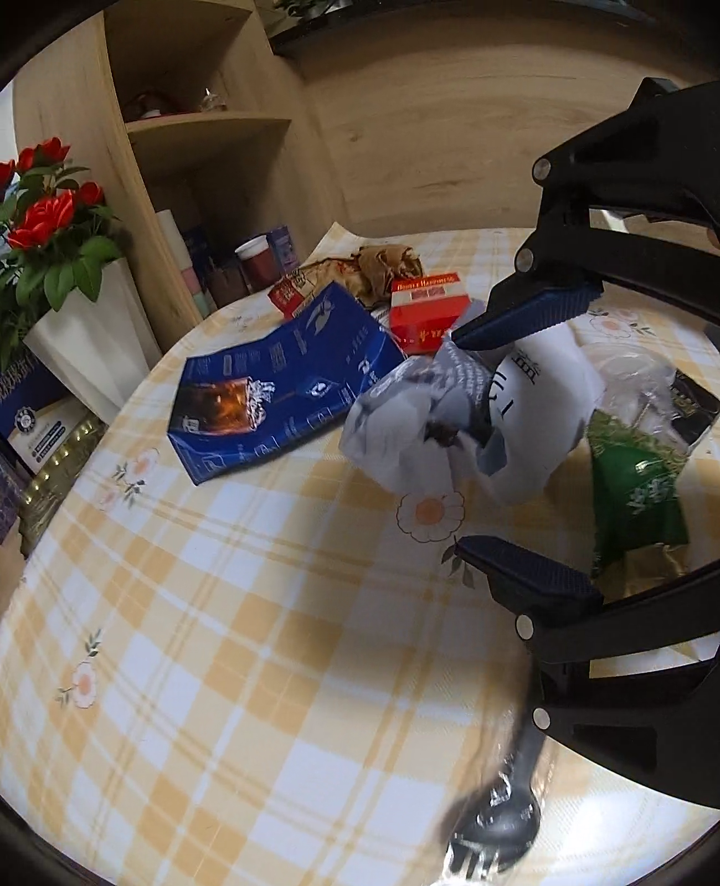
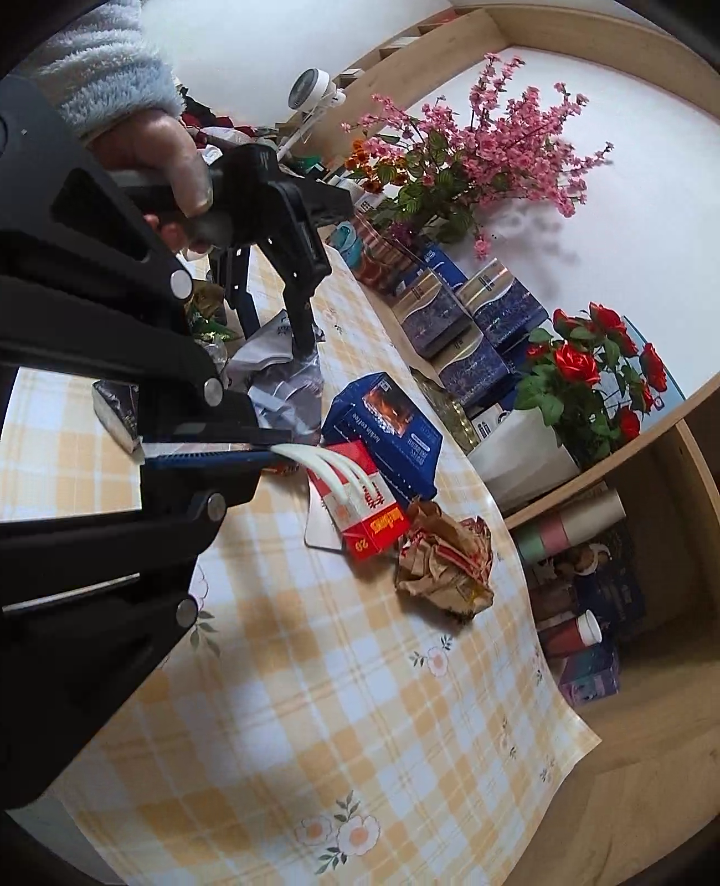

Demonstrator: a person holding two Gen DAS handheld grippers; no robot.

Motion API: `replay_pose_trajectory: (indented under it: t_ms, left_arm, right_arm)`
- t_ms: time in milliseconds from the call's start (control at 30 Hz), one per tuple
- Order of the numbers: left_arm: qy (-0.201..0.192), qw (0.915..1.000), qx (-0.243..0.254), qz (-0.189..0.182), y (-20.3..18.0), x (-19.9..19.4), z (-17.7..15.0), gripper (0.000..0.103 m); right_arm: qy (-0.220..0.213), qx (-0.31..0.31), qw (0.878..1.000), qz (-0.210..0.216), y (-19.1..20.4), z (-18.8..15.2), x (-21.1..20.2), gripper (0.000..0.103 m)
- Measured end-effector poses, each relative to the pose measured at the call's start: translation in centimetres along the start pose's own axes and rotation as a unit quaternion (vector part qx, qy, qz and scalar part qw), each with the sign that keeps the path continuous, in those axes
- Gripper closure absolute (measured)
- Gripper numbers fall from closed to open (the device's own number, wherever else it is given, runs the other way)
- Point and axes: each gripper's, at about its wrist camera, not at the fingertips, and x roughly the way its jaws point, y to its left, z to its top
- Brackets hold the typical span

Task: Collect trash
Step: 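Grasp the crumpled white wrapper with the left gripper while the right gripper holds the spork, then carry the wrapper and spork over the bin and open both grippers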

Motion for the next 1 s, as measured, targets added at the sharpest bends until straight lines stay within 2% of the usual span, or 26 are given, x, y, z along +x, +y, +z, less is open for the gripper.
replay_pose_trajectory:
  t_ms: [33, 100, 200, 300, 500, 633, 733, 900, 1000]
  left_arm:
    - [-0.004, 1.0, 0.004, -0.006, 0.0, 0.0, -0.1, 0.062]
    - [-0.01, 0.9999, 0.007, -0.005, 0.0, -0.2, -0.2, 0.066]
    - [-0.033, 0.9993, 0.018, 0.006, -0.5, -1.6, 0.1, 0.067]
    - [-0.061, 0.9977, 0.028, -0.002, -1.2, -3.8, 0.7, 0.067]
    - [-0.11, 0.989, 0.098, -0.001, -4.2, -9.7, 0.4, 0.067]
    - [-0.124, 0.9771, 0.173, -0.003, -6.0, -13.8, -3.2, 0.067]
    - [-0.118, 0.9675, 0.224, 0.006, -6.0, -15.8, -7.7, 0.067]
    - [-0.088, 0.9687, 0.232, 0.007, -3.1, -18.2, -14.2, 0.067]
    - [-0.075, 0.9646, 0.252, 0.023, -1.8, -19.1, -17.4, 0.066]
  right_arm:
    - [0.0, 0.001, 1.0, -0.001, -0.1, -0.1, -0.1, 0.096]
    - [-0.001, 0.001, 1.0, -0.001, -0.1, -0.1, -0.3, 0.096]
    - [-0.004, 0.002, 1.0, -0.001, -0.2, -0.3, -0.7, 0.096]
    - [-0.006, 0.006, 1.0, 0.001, 0.1, -0.3, -1.1, 0.096]
    - [-0.008, -0.004, 1.0, 0.008, 1.7, -0.8, -2.3, 0.096]
    - [-0.008, -0.019, 1.0, 0.016, 3.0, -1.7, -3.4, 0.096]
    - [-0.004, -0.031, 0.999, 0.021, 3.8, -3.0, -4.4, 0.096]
    - [0.019, -0.047, 0.998, 0.026, 5.1, -6.1, -5.7, 0.096]
    - [0.026, -0.065, 0.997, 0.026, 5.9, -8.2, -6.7, 0.096]
